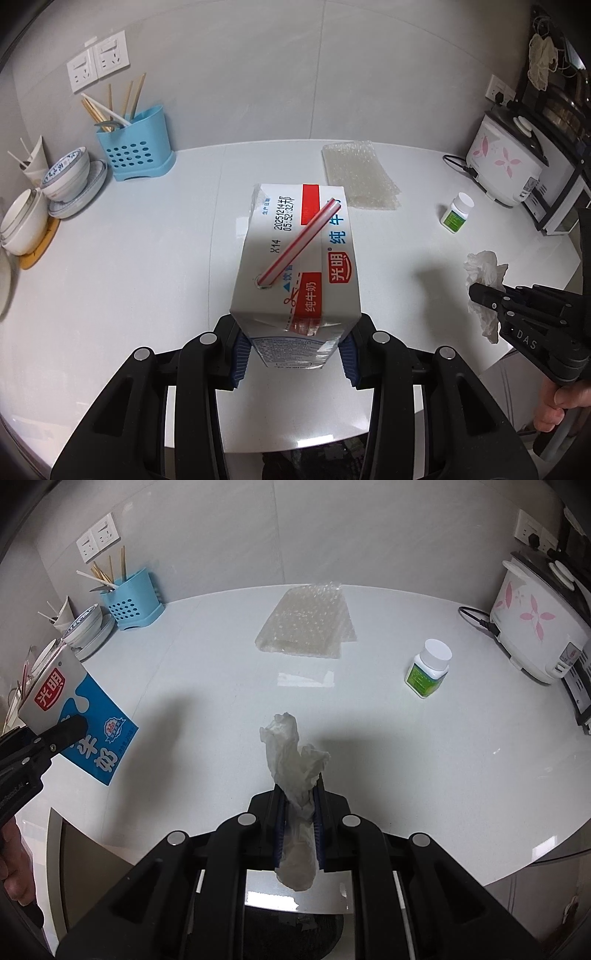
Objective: Collect trash
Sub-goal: 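Lift the tissue and milk carton and carry them toward the bin, then lower both tools over the bin and open the right tool to drop the tissue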
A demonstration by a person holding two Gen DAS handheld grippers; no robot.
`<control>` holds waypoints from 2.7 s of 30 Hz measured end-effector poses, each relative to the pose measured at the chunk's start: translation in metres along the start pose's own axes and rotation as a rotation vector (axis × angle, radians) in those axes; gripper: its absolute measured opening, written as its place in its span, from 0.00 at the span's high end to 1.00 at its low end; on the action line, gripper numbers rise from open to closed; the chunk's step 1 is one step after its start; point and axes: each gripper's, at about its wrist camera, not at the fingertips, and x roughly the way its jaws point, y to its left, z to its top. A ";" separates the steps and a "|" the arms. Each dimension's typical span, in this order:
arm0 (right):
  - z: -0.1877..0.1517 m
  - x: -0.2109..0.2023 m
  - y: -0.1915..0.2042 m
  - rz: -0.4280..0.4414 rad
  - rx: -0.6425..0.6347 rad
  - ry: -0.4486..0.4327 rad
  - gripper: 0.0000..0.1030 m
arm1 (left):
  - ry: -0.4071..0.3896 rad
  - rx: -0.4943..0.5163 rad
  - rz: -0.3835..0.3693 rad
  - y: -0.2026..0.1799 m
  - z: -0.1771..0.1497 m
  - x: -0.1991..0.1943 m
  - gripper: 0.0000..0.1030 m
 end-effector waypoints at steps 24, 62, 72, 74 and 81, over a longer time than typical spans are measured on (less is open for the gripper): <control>-0.078 -0.044 0.010 0.021 -0.038 -0.021 0.89 | 0.037 0.031 -0.045 -0.032 -0.078 -0.045 0.62; -0.194 -0.019 0.010 0.074 -0.074 0.020 0.89 | 0.124 0.080 -0.070 -0.045 -0.201 -0.013 0.62; -0.219 0.022 0.017 0.088 -0.079 0.084 0.89 | 0.156 0.089 -0.059 -0.038 -0.234 0.012 0.62; -0.223 0.032 0.019 0.082 -0.090 0.099 0.89 | 0.164 0.088 -0.061 -0.036 -0.241 0.016 0.62; -0.239 0.064 0.025 0.110 -0.094 0.151 0.88 | 0.198 0.078 -0.059 -0.028 -0.259 0.036 0.62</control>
